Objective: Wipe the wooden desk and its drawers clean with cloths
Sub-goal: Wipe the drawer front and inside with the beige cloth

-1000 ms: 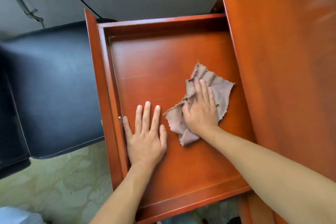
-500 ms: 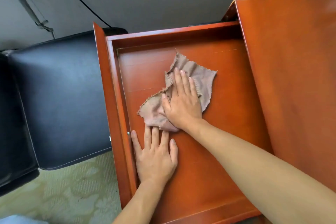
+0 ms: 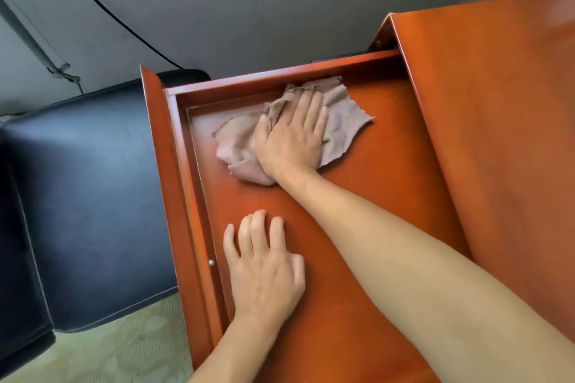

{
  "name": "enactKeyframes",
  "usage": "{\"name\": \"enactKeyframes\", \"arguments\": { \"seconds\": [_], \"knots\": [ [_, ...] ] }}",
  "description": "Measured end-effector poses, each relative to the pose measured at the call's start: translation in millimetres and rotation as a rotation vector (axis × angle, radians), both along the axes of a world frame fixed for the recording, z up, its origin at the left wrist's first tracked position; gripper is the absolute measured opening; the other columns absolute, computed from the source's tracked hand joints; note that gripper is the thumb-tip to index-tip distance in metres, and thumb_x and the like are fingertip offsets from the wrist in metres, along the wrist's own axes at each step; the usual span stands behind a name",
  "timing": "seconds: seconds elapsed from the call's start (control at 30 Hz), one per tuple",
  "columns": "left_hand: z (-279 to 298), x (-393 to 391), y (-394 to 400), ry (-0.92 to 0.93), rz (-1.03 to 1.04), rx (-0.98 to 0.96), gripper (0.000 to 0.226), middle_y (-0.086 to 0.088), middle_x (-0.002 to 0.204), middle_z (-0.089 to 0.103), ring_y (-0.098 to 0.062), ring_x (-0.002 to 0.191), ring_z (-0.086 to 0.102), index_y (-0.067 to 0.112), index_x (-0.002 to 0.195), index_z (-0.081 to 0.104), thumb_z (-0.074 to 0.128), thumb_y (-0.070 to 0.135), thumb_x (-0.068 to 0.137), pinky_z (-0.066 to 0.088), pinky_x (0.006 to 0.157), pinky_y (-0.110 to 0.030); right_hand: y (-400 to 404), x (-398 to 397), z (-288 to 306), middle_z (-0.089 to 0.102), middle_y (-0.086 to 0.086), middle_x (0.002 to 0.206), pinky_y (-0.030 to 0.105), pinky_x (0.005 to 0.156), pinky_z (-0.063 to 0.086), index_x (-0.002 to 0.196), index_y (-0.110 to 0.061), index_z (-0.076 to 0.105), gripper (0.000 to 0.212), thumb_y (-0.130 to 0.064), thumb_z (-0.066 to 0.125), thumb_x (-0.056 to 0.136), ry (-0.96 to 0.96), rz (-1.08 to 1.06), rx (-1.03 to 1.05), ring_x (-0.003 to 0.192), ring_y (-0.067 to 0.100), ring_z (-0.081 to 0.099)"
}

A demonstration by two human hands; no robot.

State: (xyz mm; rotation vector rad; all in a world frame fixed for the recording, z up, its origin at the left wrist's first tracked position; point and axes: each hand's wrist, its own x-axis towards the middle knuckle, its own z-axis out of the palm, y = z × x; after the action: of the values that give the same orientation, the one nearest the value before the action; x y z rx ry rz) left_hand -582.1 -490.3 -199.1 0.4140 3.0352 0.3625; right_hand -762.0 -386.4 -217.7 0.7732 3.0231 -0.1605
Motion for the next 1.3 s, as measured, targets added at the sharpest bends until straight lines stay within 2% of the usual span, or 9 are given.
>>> {"name": "enactKeyframes", "arguments": {
  "seconds": [0.13, 0.27, 0.43, 0.53, 0.6, 0.87, 1.0, 1.13, 1.3],
  "knots": [
    [-0.9, -59.5, 12.0, 0.016, 0.021, -0.012, 0.056, -0.029, 0.136, 0.054, -0.045, 0.139, 0.042, -0.004, 0.126, 0.059, 0.047, 0.028, 0.081, 0.025, 0.12, -0.065, 31.4, 40.6, -6.6, 0.021, 0.018, 0.167, 0.05, 0.126, 0.007, 0.159, -0.002, 0.027, 0.085, -0.058, 0.027, 0.094, 0.011, 0.14, 0.051, 0.157, 0.032, 0.012],
    [-10.4, -80.2, 16.9, -0.078, -0.022, -0.083, 0.079, -0.018, 0.172, 0.013, -0.033, 0.16, 0.008, 0.006, 0.163, 0.026, 0.033, 0.044, 0.094, 0.006, 0.125, -0.065, 87.8, 46.2, 0.0, 0.017, 0.019, 0.168, 0.052, 0.126, 0.005, 0.16, -0.002, 0.021, 0.091, -0.062, 0.021, 0.091, -0.028, -0.122, 0.095, 0.157, 0.033, 0.01],
    [-13.5, -76.3, 21.0, -0.076, -0.032, -0.078, 0.078, -0.013, 0.174, 0.001, -0.03, 0.161, -0.002, 0.013, 0.166, 0.011, 0.026, 0.048, 0.098, 0.006, 0.125, -0.064, 147.6, 6.8, 7.2, 0.034, 0.02, 0.161, 0.05, 0.123, 0.012, 0.155, -0.002, 0.035, 0.082, -0.058, 0.03, 0.095, 0.058, -0.367, 0.071, 0.151, 0.035, 0.028],
    [-15.6, -76.2, 21.4, -0.067, -0.029, -0.094, 0.078, -0.012, 0.174, -0.001, -0.029, 0.161, -0.003, 0.013, 0.166, 0.009, 0.025, 0.049, 0.098, 0.005, 0.126, -0.063, 167.0, -28.2, 22.0, 0.032, 0.018, 0.162, 0.042, 0.124, 0.008, 0.155, -0.002, 0.03, 0.074, -0.051, 0.036, 0.1, 0.019, -0.521, -0.122, 0.152, 0.03, 0.025],
    [-17.1, -74.0, 20.8, -0.057, -0.021, -0.102, 0.079, -0.012, 0.174, 0.0, -0.029, 0.161, -0.003, 0.013, 0.166, 0.009, 0.024, 0.049, 0.098, 0.005, 0.126, -0.063, 159.6, -39.0, 19.0, 0.028, 0.018, 0.164, 0.045, 0.124, 0.005, 0.156, -0.001, 0.03, 0.077, -0.051, 0.033, 0.097, 0.001, -0.533, -0.076, 0.154, 0.032, 0.02],
    [-12.9, -76.7, 20.2, -0.055, -0.005, -0.14, 0.079, -0.014, 0.174, 0.009, -0.031, 0.161, 0.006, 0.006, 0.162, 0.026, 0.032, 0.047, 0.094, 0.008, 0.125, -0.064, 88.8, 43.2, -1.1, 0.013, 0.015, 0.169, 0.053, 0.126, 0.005, 0.161, -0.008, 0.019, 0.087, -0.062, 0.025, 0.093, -0.014, 0.077, 0.075, 0.158, 0.03, 0.006],
    [-14.3, -76.4, 17.8, -0.057, -0.001, -0.128, 0.08, -0.011, 0.174, 0.006, -0.029, 0.161, 0.001, 0.012, 0.166, 0.016, 0.031, 0.048, 0.096, 0.006, 0.126, -0.063, 140.0, 26.7, 5.9, 0.016, 0.013, 0.169, 0.052, 0.126, 0.002, 0.162, -0.011, 0.022, 0.086, -0.064, 0.027, 0.095, -0.027, -0.131, 0.123, 0.157, 0.031, 0.01],
    [-18.1, -75.6, 18.3, -0.037, 0.002, -0.13, 0.08, -0.011, 0.174, 0.005, -0.028, 0.161, 0.001, 0.012, 0.166, 0.014, 0.029, 0.048, 0.096, 0.004, 0.127, -0.062, 176.7, -17.5, 16.3, 0.027, 0.014, 0.165, 0.043, 0.125, 0.006, 0.158, -0.008, 0.027, 0.078, -0.058, 0.035, 0.099, 0.001, -0.34, -0.07, 0.154, 0.029, 0.02],
    [-16.7, -73.8, 18.5, -0.033, 0.017, -0.118, 0.08, -0.01, 0.174, 0.003, -0.028, 0.161, 0.0, 0.013, 0.166, 0.012, 0.028, 0.049, 0.096, 0.002, 0.127, -0.061, 170.9, -9.3, 16.4, 0.029, 0.012, 0.165, 0.045, 0.125, 0.005, 0.157, -0.011, 0.031, 0.073, -0.056, 0.033, 0.099, 0.016, -0.375, -0.061, 0.154, 0.027, 0.019]
  ]
}}
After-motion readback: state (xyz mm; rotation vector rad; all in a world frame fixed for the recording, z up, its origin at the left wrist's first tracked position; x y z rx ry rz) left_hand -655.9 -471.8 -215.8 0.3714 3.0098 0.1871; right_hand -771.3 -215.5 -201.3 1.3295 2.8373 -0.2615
